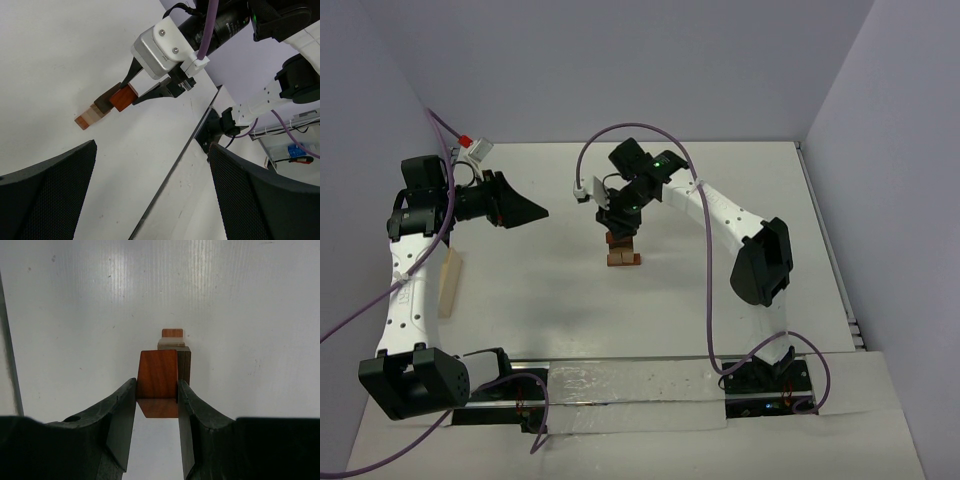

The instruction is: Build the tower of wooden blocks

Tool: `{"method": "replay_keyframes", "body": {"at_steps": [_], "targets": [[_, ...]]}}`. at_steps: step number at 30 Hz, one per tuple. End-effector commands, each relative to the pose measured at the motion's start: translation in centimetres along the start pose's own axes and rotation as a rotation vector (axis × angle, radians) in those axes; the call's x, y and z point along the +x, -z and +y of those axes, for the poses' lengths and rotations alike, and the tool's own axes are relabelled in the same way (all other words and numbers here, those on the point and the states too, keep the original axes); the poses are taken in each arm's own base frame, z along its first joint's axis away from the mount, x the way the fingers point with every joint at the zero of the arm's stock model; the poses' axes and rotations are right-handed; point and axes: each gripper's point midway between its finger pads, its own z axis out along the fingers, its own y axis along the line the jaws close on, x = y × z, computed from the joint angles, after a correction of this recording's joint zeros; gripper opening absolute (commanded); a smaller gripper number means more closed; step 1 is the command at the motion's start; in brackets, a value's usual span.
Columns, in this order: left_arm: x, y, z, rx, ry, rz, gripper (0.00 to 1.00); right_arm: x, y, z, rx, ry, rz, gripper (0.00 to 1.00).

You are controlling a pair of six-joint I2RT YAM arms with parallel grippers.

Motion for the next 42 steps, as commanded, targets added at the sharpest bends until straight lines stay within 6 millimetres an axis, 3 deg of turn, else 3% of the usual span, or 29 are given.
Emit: {"method": "replay_keyframes", "body": {"at_steps": [1,20,42], "targets": [[-0.7,0.4,-0.9,0.022,-0.059,-0.024,0.99,-1.1,1.2,-0.4,0.029,0.008,-0.048,0.04],[-0.8,0.5,-1.0,0.031,-0.053,-0.031,0.99,-0.7,2.3,-0.4,0.042,0.007,-0.087,0.06],[-0.9,0.5,-0.8,0.032,-0.038,-0.039,0.99,-1.2,2.2,-1.2,0.038,-0.003,-0.115,0.13]]}}
